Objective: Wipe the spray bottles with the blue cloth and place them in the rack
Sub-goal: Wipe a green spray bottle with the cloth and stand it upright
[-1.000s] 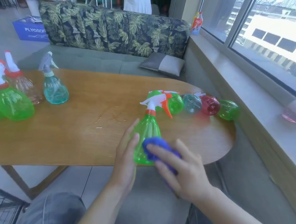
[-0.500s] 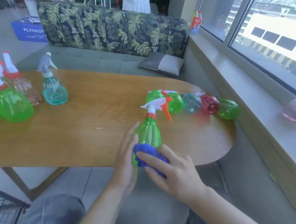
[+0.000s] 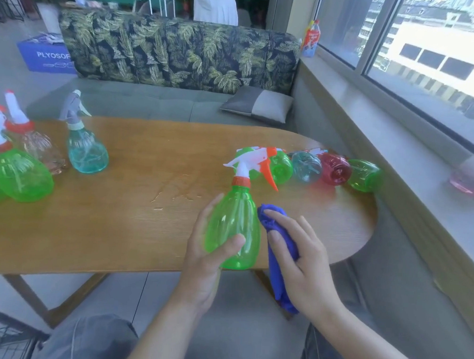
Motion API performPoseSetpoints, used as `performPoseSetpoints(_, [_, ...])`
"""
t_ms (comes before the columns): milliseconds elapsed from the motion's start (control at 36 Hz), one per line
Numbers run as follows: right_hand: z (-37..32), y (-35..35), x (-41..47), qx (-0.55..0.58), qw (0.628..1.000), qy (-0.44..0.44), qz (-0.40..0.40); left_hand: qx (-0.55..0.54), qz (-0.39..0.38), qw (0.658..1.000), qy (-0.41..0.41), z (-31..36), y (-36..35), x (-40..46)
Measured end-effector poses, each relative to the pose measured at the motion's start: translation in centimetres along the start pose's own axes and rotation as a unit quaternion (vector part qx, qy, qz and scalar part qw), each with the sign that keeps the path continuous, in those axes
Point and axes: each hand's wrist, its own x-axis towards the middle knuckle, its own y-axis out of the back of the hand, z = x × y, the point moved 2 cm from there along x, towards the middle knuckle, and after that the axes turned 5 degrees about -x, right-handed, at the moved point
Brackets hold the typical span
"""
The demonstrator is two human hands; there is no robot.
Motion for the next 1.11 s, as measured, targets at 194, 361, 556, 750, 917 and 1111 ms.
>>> performPoseSetpoints(194, [-0.1, -0.2, -0.1, 0.015, 1.000, -0.003, 0.001, 0.040, 0.000, 0.998, -0.037, 0.2, -0.4, -0.2])
performPoseSetpoints(361, [0.2, -0.1, 0.0, 0.027, 1.000, -0.013, 0.007, 0.087, 0.011, 0.993, -0.084, 0.3, -0.4, -0.2])
performPoseSetpoints(556, [-0.3, 0.1, 0.5, 0.039, 0.999, -0.005, 0.008, 0.076, 0.027, 0.995, -0.053, 0.2, -0.2, 0.2])
performPoseSetpoints(750, [-1.3, 0.3, 3.4, -0.005, 0.998, 0.053, 0.018, 0.072, 0.009, 0.997, -0.031, -0.3, 0.2, 0.4])
performPoseSetpoints(917, [-1.7, -1.1, 3.6, -0.108, 0.990, 0.089, 0.016, 0.084, 0.017, 0.996, -0.040, -0.5, -0.2, 0.4])
performPoseSetpoints(1111, [-1.2, -1.6, 0.7, -0.172, 0.951, 0.256, -0.027, 0.077, 0.039, 0.996, -0.015, -0.3, 0.2, 0.0])
